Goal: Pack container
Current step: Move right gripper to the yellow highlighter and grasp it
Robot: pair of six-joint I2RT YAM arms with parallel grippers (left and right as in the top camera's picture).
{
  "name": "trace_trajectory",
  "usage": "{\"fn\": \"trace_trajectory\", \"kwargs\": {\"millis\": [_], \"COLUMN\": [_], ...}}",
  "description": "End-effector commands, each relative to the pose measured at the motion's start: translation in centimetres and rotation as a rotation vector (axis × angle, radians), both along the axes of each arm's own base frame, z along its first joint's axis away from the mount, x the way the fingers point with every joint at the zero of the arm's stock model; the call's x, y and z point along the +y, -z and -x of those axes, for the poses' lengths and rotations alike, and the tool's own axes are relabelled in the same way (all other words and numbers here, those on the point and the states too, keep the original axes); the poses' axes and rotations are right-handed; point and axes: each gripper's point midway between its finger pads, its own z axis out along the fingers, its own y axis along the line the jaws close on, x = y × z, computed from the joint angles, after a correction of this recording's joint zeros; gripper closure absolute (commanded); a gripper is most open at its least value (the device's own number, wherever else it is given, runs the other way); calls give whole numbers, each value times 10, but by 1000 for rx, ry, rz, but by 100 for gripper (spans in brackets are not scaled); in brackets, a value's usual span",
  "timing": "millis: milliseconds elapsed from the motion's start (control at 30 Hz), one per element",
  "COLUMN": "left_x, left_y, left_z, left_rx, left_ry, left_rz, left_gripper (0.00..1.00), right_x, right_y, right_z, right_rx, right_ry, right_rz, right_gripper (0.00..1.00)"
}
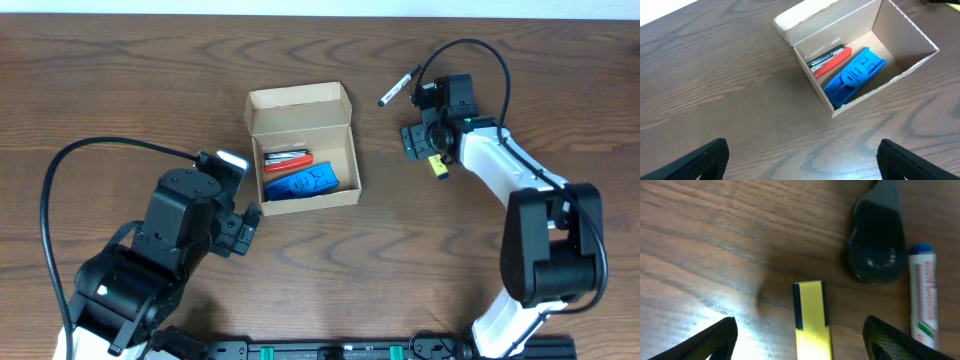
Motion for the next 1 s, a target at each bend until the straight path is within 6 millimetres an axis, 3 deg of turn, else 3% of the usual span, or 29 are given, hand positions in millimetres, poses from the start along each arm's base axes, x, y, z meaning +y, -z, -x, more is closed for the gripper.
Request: {"fn": "trace_trajectory", "kwargs": {"millis": [0, 267, 400, 500, 600, 867, 967], "left_x": [-1, -1, -1, -1, -1, -1, -1], "left_y": [-4, -4, -4, -4, -4, -4, -4], "left_z": [0, 0, 0, 0, 0, 0, 0], "left_rx": [-8, -8, -8, -8, -8, -8, -8], "left_ry": [17, 17, 17, 17, 17, 17, 17], "left_rz": [-3, -3, -3, -3, -3, -3, -3], "left_gripper": [5, 5, 5, 5, 5, 4, 5], "right_x": [-5, -8, -9, -11, -14, -13, -11], "right_y": [19, 39, 45, 45, 45, 44, 33], "right_z": [4, 1, 3, 4, 3, 4, 5], "right_rx": [36, 55, 71, 73, 73, 79, 83], "right_ry": [29, 36, 46, 60, 84, 126, 145], "right_rz": [2, 2, -2, -6, -15, -38, -51], "right_gripper": [19, 23, 37, 58, 70, 83, 89]}}
